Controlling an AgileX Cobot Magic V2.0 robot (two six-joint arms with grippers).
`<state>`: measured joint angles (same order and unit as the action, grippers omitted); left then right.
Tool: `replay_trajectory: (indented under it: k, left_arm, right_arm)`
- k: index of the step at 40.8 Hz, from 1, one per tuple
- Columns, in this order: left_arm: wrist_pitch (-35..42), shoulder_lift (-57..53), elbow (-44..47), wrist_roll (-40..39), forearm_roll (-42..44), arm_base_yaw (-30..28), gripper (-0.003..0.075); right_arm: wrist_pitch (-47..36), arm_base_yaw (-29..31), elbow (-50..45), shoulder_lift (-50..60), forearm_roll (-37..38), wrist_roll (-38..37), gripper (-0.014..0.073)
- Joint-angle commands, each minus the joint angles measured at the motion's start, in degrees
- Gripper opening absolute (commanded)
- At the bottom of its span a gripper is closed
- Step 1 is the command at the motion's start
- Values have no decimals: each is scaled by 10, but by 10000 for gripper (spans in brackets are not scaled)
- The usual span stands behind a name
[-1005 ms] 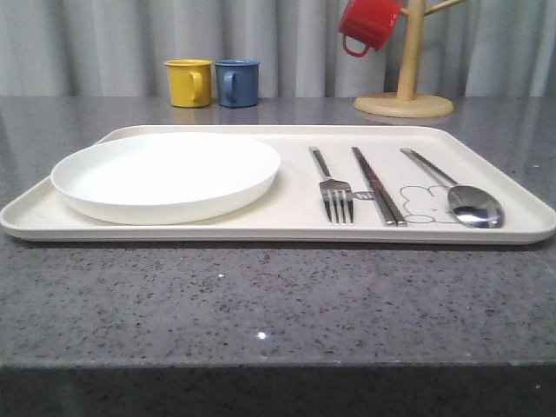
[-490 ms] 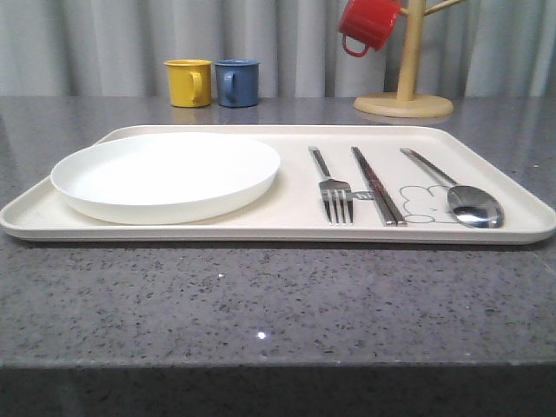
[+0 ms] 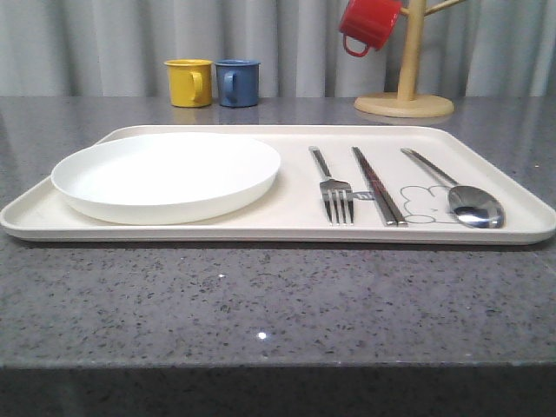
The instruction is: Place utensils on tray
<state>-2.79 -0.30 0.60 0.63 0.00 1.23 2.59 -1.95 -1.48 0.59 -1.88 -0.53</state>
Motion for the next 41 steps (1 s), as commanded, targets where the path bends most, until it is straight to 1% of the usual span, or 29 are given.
replay_trajectory:
  k: [1, 4, 41]
  left_arm:
    - [48, -14, -2, -6, -7, 2, -18]
    - [48, -14, -2, -6, -7, 2, -18]
    - [48, -14, -2, -6, -7, 2, -18]
  right_arm:
    - [-63, 4, 0, 10, 9, -7, -122]
    - [-64, 4, 0, 10, 9, -19, -122]
    - [-59, 4, 0, 9, 11, -19, -122]
